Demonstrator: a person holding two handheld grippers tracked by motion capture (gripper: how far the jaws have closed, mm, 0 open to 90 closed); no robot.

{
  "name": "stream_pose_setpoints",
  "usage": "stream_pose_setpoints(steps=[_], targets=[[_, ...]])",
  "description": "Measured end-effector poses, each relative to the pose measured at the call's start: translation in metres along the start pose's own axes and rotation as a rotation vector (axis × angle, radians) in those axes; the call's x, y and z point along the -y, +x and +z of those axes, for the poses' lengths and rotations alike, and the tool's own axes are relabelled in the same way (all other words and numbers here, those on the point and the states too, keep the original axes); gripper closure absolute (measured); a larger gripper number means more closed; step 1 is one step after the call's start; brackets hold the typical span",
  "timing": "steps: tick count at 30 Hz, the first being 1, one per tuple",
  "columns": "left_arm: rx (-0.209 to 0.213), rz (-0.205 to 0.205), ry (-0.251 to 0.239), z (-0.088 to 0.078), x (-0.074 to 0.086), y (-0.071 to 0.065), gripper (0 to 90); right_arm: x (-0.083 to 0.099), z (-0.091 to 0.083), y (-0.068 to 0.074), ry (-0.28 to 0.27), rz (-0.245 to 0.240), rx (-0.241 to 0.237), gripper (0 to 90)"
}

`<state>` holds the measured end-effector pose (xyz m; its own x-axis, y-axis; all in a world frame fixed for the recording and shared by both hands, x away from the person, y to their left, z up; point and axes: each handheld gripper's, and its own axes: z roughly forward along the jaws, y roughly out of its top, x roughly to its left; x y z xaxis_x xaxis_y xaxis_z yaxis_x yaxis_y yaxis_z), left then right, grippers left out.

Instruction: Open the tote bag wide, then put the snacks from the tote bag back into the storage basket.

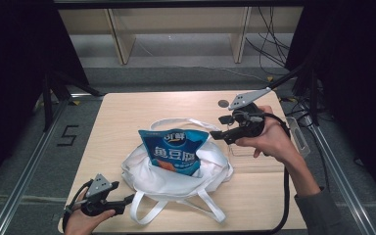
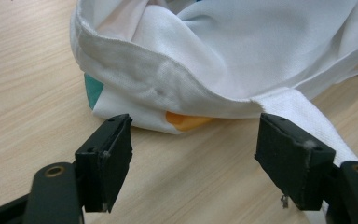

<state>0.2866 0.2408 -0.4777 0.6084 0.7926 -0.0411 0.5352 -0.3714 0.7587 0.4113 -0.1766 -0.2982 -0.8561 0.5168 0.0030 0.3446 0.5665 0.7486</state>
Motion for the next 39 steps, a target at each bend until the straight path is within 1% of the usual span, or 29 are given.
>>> stream_pose_setpoints(steps=[1, 2, 3, 4, 6, 7, 8, 10, 11, 12, 13, 16, 17, 18, 19, 20, 21, 22, 23, 25, 26, 27, 28, 29, 32, 33, 36, 37, 39], targets=[[-0.004, -0.001, -0.006, 0.000, 0.000, 0.000, 26.0, -0.001, 0.000, 0.001, -0.005, 0.003, 0.008, 39.3], [-0.009, 0.001, 0.000, 0.000, 0.000, 0.000, 25.8, -0.002, -0.002, 0.001, -0.001, -0.015, 0.002, 39.1], [-0.008, 0.004, -0.003, 0.000, 0.001, 0.000, 25.8, -0.003, -0.002, 0.003, -0.010, -0.003, -0.001, 39.0], [-0.009, 0.003, 0.002, -0.001, 0.001, 0.000, 25.8, -0.005, -0.004, 0.003, -0.001, -0.022, -0.013, 38.4], [-0.016, -0.001, -0.006, 0.000, 0.002, -0.001, 25.7, -0.008, -0.007, 0.007, -0.011, -0.013, -0.024, 38.2], [-0.012, -0.004, -0.005, 0.001, 0.003, -0.001, 25.6, -0.009, -0.009, 0.009, -0.020, -0.021, -0.053, 37.9], [-0.011, -0.010, -0.020, 0.002, 0.004, -0.001, 25.6, -0.010, -0.009, 0.010, -0.027, -0.027, -0.054, 37.6], [-0.010, -0.002, -0.012, 0.002, 0.004, 0.000, 25.5, -0.011, -0.010, 0.012, -0.018, -0.032, -0.055, 36.9], [-0.013, -0.004, 0.008, 0.000, 0.004, -0.001, 25.5, -0.012, -0.011, 0.013, -0.018, -0.035, -0.055, 36.8], [-0.015, -0.021, -0.001, 0.001, 0.004, -0.002, 25.5, -0.014, -0.013, 0.013, -0.021, -0.055, -0.058, 36.8], [-0.020, -0.030, -0.005, 0.001, 0.005, -0.002, 25.5, -0.016, -0.014, 0.016, -0.024, -0.041, -0.060, 36.8], [-0.028, 0.007, 0.010, -0.001, 0.006, -0.001, 25.4, -0.024, -0.017, 0.021, -0.022, -0.054, -0.066, 36.3], [-0.028, 0.016, 0.021, -0.001, 0.006, 0.000, 25.5, -0.030, -0.018, 0.024, -0.022, -0.081, -0.059, 35.5], [-0.028, -0.006, 0.004, 0.000, 0.007, -0.002, 25.5, -0.031, -0.018, 0.026, -0.016, -0.079, -0.063, 35.6], [-0.019, 0.002, 0.021, 0.000, 0.007, -0.001, 25.5, -0.031, -0.018, 0.026, -0.016, -0.079, -0.063, 35.6], [-0.016, -0.009, 0.008, 0.002, 0.009, -0.002, 25.4, -0.034, -0.018, 0.027, -0.004, -0.080, -0.065, 35.3], [-0.020, -0.016, 0.000, 0.003, 0.009, -0.003, 25.4, -0.037, -0.016, 0.028, 0.006, -0.087, -0.068, 34.7], [-0.023, 0.016, 0.022, 0.001, 0.009, -0.001, 25.4, -0.039, -0.014, 0.029, 0.001, -0.107, -0.064, 34.6], [-0.029, 0.005, 0.015, 0.003, 0.009, -0.002, 25.4, -0.044, -0.012, 0.033, 0.021, -0.104, -0.074, 34.4], [-0.032, 0.004, 0.013, 0.003, 0.009, -0.003, 25.4, -0.047, -0.009, 0.034, 0.023, -0.117, -0.076, 34.3], [-0.029, 0.039, 0.031, 0.002, 0.010, -0.001, 25.4, -0.049, -0.007, 0.035, 0.032, -0.116, -0.076, 34.2], [-0.028, 0.037, 0.034, 0.002, 0.010, 0.000, 25.4, -0.054, 0.002, 0.036, 0.043, -0.161, -0.084, 34.4], [-0.028, 0.036, 0.040, 0.002, 0.009, 0.000, 25.4, -0.054, 0.002, 0.036, 0.043, -0.161, -0.084, 34.4], [-0.027, 0.009, 0.015, 0.004, 0.010, -0.002, 25.4, -0.058, 0.010, 0.038, 0.066, -0.164, -0.082, 34.8], [-0.029, 0.020, 0.026, 0.003, 0.010, -0.001, 25.2, -0.061, 0.016, 0.040, 0.084, -0.159, -0.091, 37.6], [-0.030, 0.020, 0.025, 0.003, 0.011, -0.001, 25.2, -0.063, 0.019, 0.041, 0.092, -0.173, -0.105, 38.1], [-0.028, 0.025, 0.034, 0.003, 0.011, -0.001, 25.2, -0.068, 0.028, 0.045, 0.118, -0.196, -0.105, 39.5], [-0.027, 0.026, 0.044, 0.003, 0.011, -0.001, 25.2, -0.070, 0.030, 0.047, 0.127, -0.193, -0.101, 40.4], [-0.030, 0.023, 0.042, 0.003, 0.011, -0.001, 25.2, -0.074, 0.035, 0.048, 0.147, -0.221, -0.108, 41.8]])
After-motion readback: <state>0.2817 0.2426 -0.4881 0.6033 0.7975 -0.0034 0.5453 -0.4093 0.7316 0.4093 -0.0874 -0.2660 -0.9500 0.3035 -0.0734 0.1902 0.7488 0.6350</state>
